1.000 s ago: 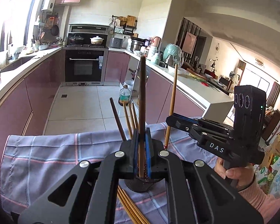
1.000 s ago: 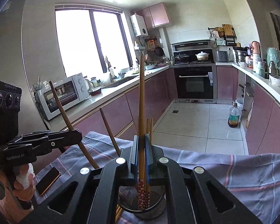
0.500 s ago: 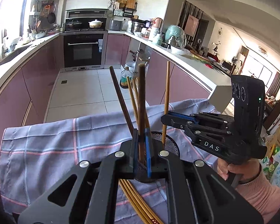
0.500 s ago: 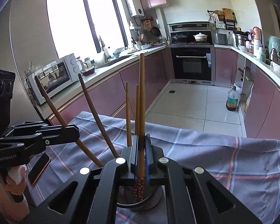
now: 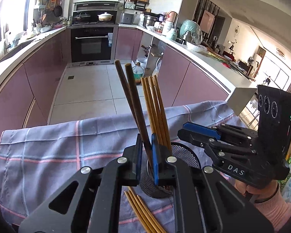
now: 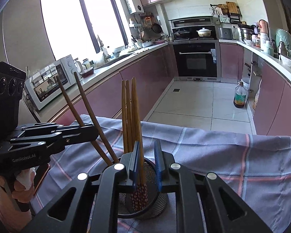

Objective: Organize utensils
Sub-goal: 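Lower the chopsticks into the mesh cup and open both tools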

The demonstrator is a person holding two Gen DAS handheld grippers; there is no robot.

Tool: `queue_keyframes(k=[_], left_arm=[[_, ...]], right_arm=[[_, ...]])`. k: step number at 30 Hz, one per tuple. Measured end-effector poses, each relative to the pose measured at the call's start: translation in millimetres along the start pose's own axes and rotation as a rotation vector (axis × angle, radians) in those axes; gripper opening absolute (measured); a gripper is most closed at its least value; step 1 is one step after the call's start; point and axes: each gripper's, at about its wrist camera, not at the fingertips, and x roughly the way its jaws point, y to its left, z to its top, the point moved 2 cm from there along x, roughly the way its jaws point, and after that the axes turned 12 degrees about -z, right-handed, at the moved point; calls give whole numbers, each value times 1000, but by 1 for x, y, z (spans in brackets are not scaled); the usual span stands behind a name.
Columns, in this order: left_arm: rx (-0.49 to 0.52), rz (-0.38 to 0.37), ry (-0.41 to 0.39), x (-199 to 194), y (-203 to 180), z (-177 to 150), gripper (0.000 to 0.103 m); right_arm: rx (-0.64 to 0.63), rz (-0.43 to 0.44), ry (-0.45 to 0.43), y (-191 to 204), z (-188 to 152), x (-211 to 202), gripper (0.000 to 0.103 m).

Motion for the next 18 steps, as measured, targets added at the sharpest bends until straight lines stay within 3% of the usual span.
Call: queue_keyframes(k=[10, 14, 18], left_arm=[[-45, -26, -16, 21, 7, 15, 10], [-21, 3, -39, 17, 6, 9, 27], [2, 40, -79, 2, 5, 1, 36]], right_arm=[[13, 30, 0, 1, -10, -6, 20], [17, 42, -5, 2, -15, -11, 27], [15, 59, -24, 4, -18, -23, 29]])
